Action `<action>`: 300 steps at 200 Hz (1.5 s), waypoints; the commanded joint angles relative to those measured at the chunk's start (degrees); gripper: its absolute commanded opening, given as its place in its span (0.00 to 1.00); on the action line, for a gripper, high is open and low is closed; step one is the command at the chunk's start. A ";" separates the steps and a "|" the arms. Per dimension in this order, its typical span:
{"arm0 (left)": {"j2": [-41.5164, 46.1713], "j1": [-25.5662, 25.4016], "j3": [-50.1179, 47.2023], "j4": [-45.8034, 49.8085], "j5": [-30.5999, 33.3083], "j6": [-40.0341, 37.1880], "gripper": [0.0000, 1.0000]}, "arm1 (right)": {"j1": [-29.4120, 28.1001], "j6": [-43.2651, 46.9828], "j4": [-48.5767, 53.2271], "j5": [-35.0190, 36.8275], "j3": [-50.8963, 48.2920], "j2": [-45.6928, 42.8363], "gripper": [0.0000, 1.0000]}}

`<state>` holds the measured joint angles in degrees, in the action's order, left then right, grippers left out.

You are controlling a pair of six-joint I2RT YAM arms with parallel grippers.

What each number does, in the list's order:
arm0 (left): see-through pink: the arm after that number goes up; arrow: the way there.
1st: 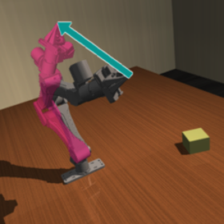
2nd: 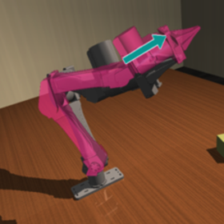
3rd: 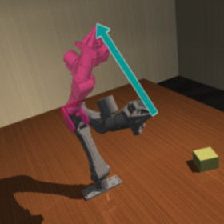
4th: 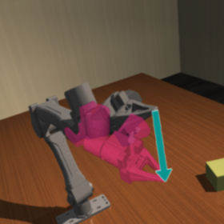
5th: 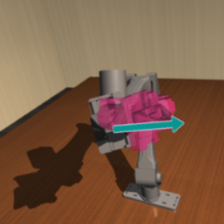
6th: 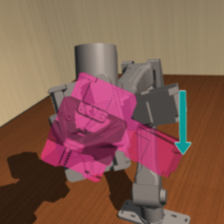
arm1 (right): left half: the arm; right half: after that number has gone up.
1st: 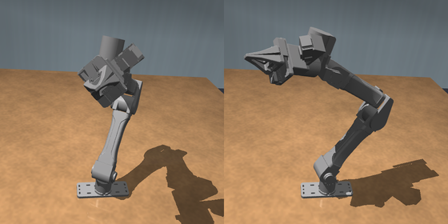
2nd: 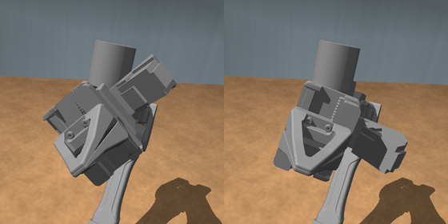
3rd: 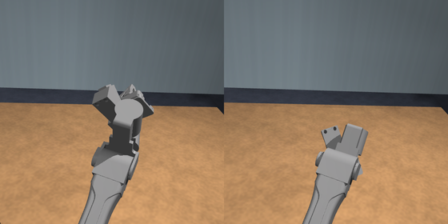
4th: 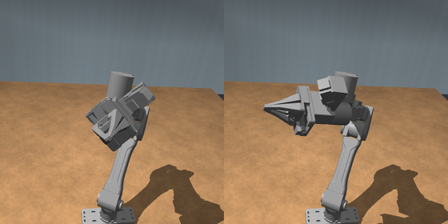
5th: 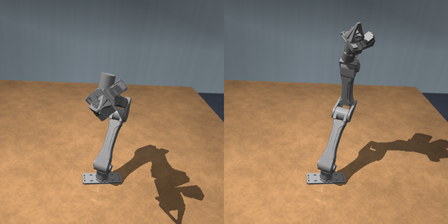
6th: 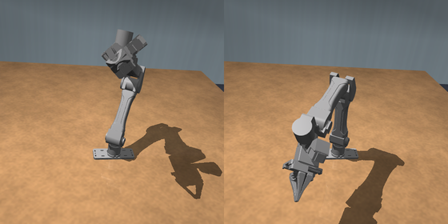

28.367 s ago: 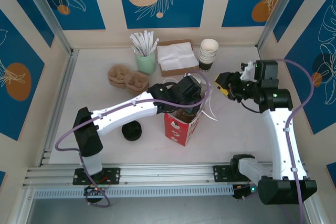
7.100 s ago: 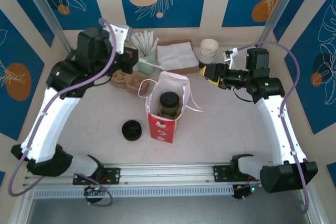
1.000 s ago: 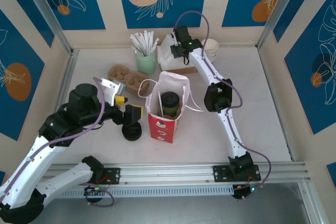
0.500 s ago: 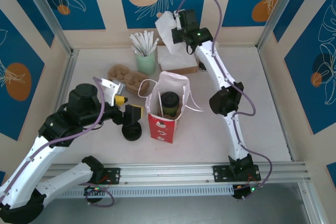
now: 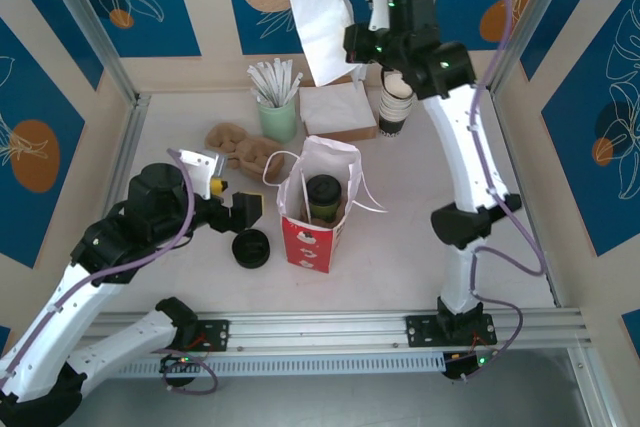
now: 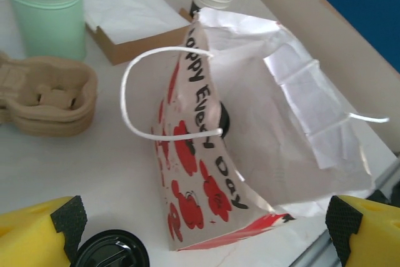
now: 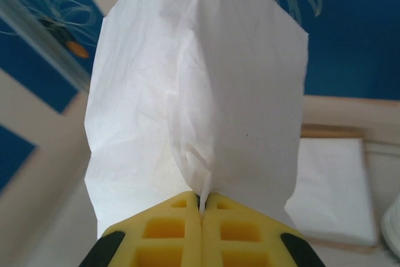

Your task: Pack the takeout coffee

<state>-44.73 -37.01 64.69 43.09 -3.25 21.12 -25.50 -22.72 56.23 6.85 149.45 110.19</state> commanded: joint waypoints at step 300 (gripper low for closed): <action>0.09 -0.22 -4.92 -5.22 6.68 -1.14 0.99 | -18.94 -53.31 -10.12 -1.16 -69.40 -43.91 0.00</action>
<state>-46.11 -37.01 60.47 38.87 2.04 20.49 -43.00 -73.12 41.82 -2.55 80.40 65.21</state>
